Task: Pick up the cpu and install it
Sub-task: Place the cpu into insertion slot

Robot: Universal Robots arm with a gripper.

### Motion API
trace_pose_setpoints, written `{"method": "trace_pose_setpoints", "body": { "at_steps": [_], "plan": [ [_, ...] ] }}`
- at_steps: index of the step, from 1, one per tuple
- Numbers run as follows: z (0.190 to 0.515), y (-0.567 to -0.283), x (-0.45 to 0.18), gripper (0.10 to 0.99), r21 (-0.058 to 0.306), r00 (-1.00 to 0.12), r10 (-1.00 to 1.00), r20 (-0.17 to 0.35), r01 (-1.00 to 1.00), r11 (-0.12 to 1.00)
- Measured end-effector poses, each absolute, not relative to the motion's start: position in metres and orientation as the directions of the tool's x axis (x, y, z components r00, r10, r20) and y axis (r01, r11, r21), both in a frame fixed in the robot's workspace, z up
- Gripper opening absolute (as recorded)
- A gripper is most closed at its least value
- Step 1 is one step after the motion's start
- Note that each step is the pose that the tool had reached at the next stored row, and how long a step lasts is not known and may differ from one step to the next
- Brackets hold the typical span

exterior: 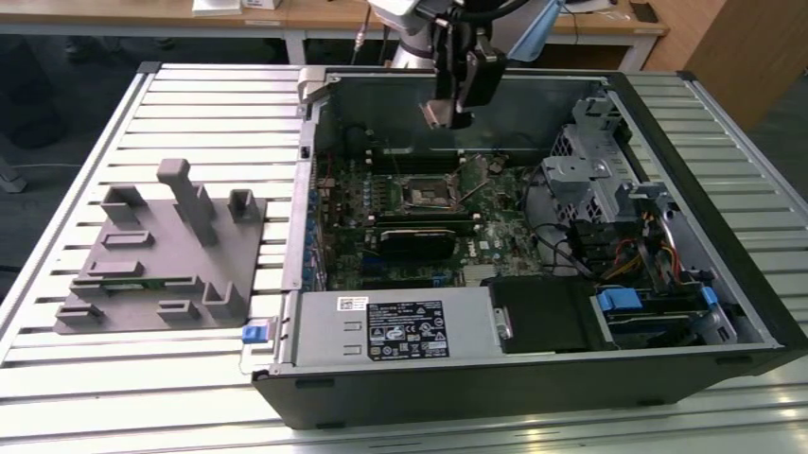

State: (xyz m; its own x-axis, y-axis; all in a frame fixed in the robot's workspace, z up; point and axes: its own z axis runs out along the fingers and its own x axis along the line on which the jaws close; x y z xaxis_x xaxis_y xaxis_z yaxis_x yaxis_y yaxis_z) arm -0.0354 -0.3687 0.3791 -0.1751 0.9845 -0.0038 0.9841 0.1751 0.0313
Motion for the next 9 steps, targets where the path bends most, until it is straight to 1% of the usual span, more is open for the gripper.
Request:
{"method": "trace_pose_setpoints", "body": {
  "at_steps": [9],
  "plan": [
    [0.3762,-0.3687,-0.0357,0.533,0.031,-0.026,1.0,-0.004,0.999,0.026]
  ]
}}
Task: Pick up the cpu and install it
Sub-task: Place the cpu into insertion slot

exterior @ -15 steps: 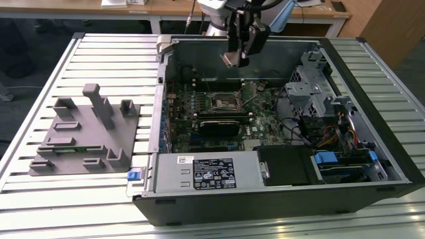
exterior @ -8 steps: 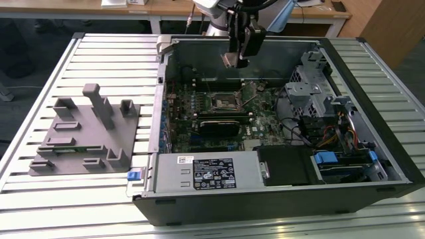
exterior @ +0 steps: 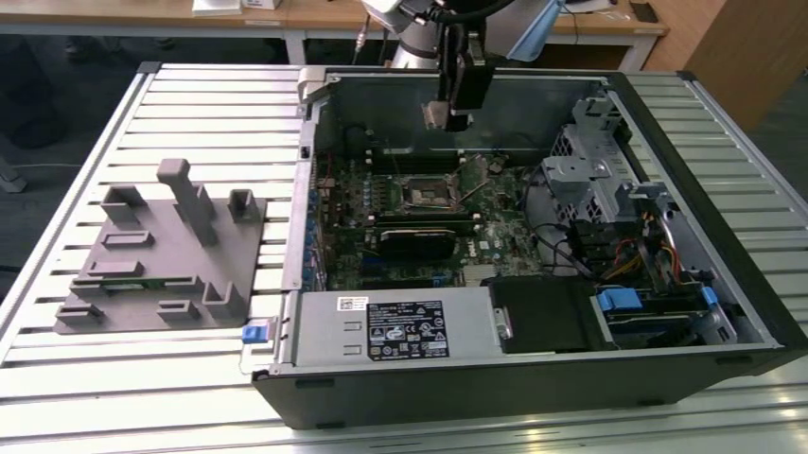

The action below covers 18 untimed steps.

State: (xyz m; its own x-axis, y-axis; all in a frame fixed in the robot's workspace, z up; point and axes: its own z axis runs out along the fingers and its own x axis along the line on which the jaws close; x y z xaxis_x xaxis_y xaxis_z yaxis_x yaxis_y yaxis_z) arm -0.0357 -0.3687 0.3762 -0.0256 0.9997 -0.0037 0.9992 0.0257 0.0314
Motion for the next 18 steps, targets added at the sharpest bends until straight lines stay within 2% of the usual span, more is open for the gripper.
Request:
{"method": "trace_pose_setpoints", "body": {
  "at_steps": [5,15,18],
  "plan": [
    [0.37,-0.368,-0.036,0.533,0.033,-0.001,1.0,-0.004,0.999,0.001],
    [0.359,-0.368,-0.036,0.533,0.066,0.0,1.0,-0.004,0.998,0.001],
    [0.353,-0.368,-0.036,0.533,0.067,0.0,1.0,-0.004,0.998,0.001]
  ]
}}
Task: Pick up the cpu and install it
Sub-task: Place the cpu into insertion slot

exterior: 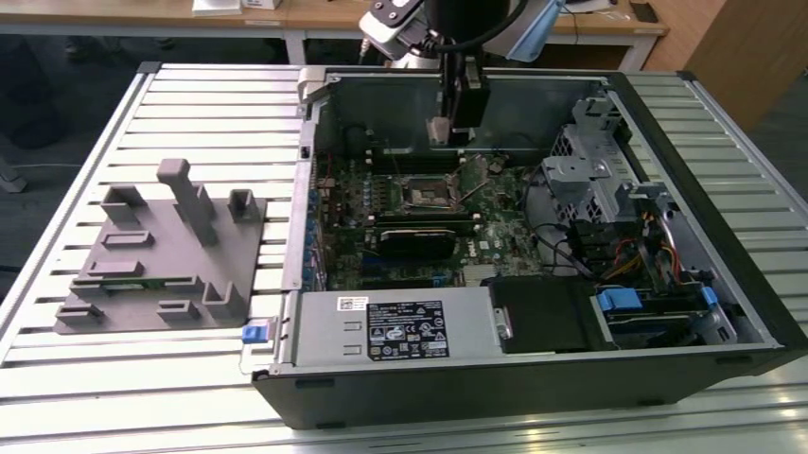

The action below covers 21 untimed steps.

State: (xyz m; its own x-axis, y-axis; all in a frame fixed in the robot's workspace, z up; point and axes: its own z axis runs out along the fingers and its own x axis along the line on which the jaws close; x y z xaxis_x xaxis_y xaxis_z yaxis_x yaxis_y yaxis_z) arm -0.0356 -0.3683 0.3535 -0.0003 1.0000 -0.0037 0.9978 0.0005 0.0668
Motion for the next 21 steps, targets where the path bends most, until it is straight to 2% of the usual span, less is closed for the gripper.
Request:
{"method": "trace_pose_setpoints", "body": {
  "at_steps": [10,21],
  "plan": [
    [0.335,-0.354,-0.034,0.533,0.067,-0.01,1.0,-0.004,0.998,0.01],
    [0.317,-0.354,-0.034,0.533,0.066,-0.041,0.999,-0.003,0.997,0.041]
  ]
}}
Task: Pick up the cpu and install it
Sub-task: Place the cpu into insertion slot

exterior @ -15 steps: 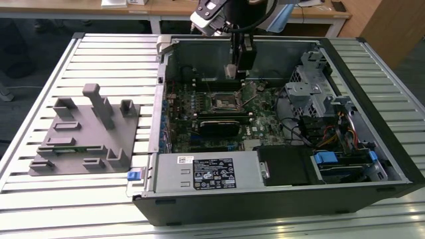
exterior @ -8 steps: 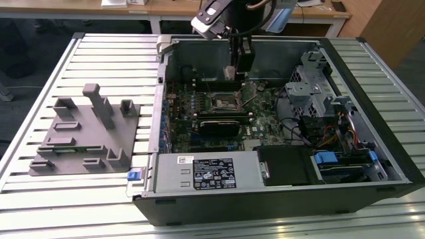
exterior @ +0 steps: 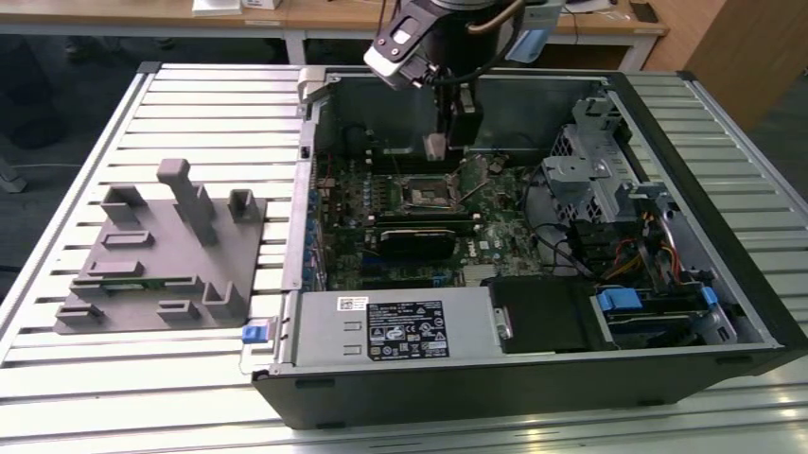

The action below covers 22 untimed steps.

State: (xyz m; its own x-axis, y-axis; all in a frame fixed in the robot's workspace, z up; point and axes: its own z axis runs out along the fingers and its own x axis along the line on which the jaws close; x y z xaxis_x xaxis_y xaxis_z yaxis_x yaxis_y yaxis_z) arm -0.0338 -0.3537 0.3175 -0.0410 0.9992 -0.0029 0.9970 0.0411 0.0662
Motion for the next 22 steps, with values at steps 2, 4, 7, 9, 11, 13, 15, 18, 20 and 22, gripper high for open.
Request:
{"method": "trace_pose_setpoints", "body": {
  "at_steps": [2,4,7,9,11,13,15,18,20,22],
  "plan": [
    [0.315,-0.354,-0.034,0.533,0.066,-0.041,0.999,-0.003,0.997,0.041],
    [0.313,-0.354,-0.034,0.533,0.066,-0.041,0.999,-0.003,0.997,0.041],
    [0.309,-0.354,-0.034,0.533,0.066,-0.041,0.999,0.001,0.997,0.041],
    [0.307,-0.354,-0.034,0.533,0.066,-0.041,0.999,0.003,0.997,0.041],
    [0.305,-0.354,-0.034,0.533,0.066,-0.041,0.999,0.005,0.997,0.041],
    [0.301,-0.353,-0.034,0.533,0.066,-0.041,0.999,0.005,0.997,0.041],
    [0.298,-0.351,-0.034,0.533,0.066,-0.041,0.999,0.005,0.997,0.041],
    [0.292,-0.347,-0.034,0.533,0.066,-0.036,0.999,0.005,0.997,0.035],
    [0.289,-0.344,-0.034,0.533,0.066,-0.029,1.0,0.005,0.997,0.028],
    [0.285,-0.341,-0.034,0.533,0.066,-0.026,1.0,0.005,0.998,0.026]
  ]
}}
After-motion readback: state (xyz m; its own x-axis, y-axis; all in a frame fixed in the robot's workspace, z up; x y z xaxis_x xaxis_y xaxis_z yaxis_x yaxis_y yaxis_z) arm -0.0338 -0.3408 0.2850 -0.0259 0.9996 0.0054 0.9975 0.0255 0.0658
